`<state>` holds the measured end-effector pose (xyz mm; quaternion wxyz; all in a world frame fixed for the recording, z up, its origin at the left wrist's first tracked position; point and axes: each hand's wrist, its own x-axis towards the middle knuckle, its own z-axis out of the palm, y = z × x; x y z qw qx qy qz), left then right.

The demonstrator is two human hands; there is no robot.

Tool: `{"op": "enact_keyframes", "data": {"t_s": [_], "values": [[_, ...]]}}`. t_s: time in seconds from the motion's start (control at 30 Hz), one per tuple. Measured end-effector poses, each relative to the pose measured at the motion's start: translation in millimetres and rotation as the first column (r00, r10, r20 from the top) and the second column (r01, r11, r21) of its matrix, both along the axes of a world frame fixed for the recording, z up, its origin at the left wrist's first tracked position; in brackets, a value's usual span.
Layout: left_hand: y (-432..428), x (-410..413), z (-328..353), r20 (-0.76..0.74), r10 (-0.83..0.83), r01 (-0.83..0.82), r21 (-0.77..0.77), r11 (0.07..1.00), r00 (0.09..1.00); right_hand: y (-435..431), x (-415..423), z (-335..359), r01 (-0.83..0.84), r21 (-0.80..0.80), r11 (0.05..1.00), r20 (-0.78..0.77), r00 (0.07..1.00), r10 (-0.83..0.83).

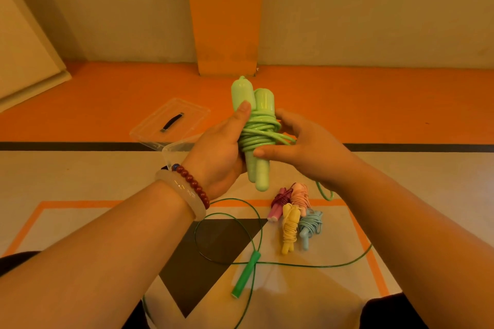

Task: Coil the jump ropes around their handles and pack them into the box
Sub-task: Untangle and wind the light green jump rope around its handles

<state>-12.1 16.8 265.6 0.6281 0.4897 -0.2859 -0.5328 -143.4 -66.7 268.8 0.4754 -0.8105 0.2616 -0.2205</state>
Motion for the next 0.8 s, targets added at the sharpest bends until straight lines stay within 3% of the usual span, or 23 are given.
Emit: {"op": "enact_keyframes", "data": {"t_s": [0.4, 0.7, 0.8], "values": [[-1.8, 11.2, 3.8, -0.012, -0.104, 0.105, 0.111, 0.988, 0.994, -2.6, -3.0, -2.6, -0.072, -0.153, 0.986, -0.087, 0.994, 0.059], [0.9, 14.1, 0.6, -0.083, -0.095, 0.106, 0.152, 0.983, 0.992, -0.7, -4.4, -2.0, -0.132, -0.268, 0.954, -0.1, 0.989, 0.108], [1.5, 12.0, 1.9, -0.023, -0.087, 0.089, 0.123, 0.988, 0.996, -3.9, -6.2, -0.2, -0.136, -0.211, 0.968, -0.053, 0.99, 0.127]]}}
